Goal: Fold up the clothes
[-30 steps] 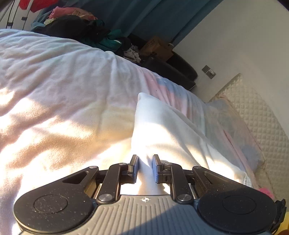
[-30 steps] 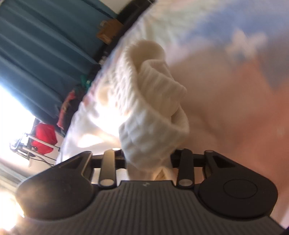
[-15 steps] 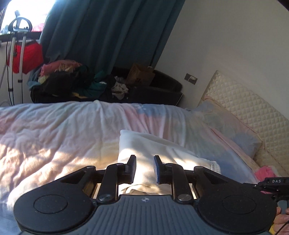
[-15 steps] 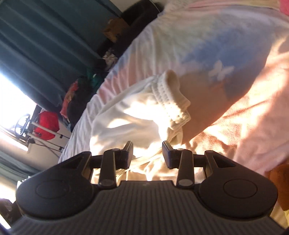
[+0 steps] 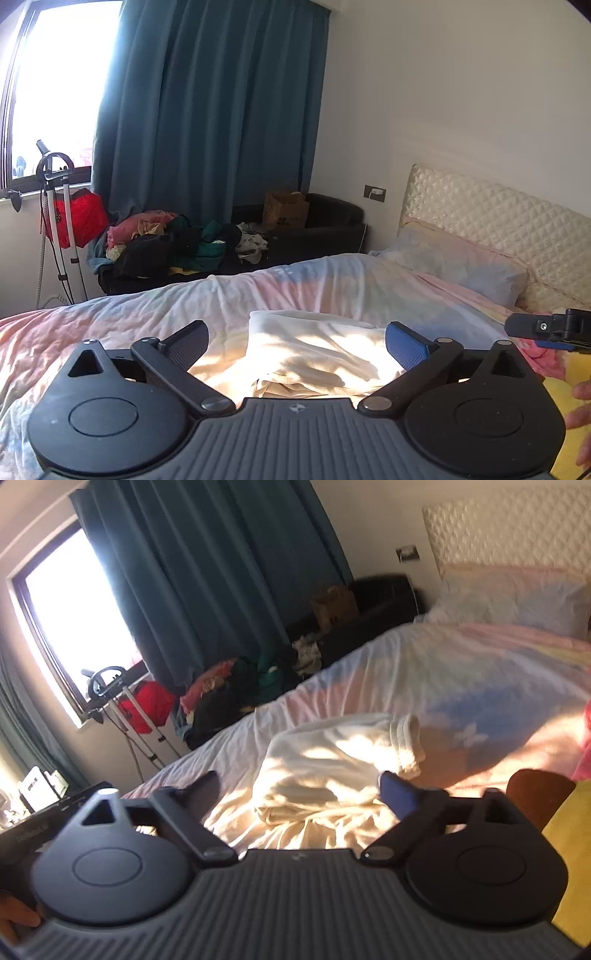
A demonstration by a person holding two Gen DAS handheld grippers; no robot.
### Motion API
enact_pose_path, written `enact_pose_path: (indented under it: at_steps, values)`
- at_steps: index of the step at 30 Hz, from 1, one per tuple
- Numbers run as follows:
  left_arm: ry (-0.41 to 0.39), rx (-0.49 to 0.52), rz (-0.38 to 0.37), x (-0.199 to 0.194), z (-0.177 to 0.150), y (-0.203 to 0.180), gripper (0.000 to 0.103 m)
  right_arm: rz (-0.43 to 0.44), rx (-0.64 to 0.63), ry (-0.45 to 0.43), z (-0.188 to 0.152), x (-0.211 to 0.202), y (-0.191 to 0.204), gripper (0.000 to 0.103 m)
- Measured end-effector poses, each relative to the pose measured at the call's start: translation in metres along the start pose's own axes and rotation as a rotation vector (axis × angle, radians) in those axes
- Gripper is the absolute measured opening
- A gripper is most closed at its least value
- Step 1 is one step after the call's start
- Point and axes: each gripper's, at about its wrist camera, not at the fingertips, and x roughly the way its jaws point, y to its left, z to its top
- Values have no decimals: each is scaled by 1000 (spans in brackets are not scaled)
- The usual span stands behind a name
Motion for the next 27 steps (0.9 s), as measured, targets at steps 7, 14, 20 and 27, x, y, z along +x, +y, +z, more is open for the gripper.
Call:
enact_pose_path:
  at_steps: [7, 14, 20, 27]
  values:
    - [-29, -26, 8, -65, -16, 2, 103, 14, -77, -79, -19, -44, 28, 103]
    - [-89, 51, 59, -106, -35, -2, 103, -23, -167, -166, -52, -72, 55, 103]
    - [-78, 93, 28, -107, -56, -7, 103, -51, -187, -201, -79, -72, 68, 103]
    - [-132, 85, 6, -95, -96, 8, 103, -79, -198, -183, -115, -57, 68, 103]
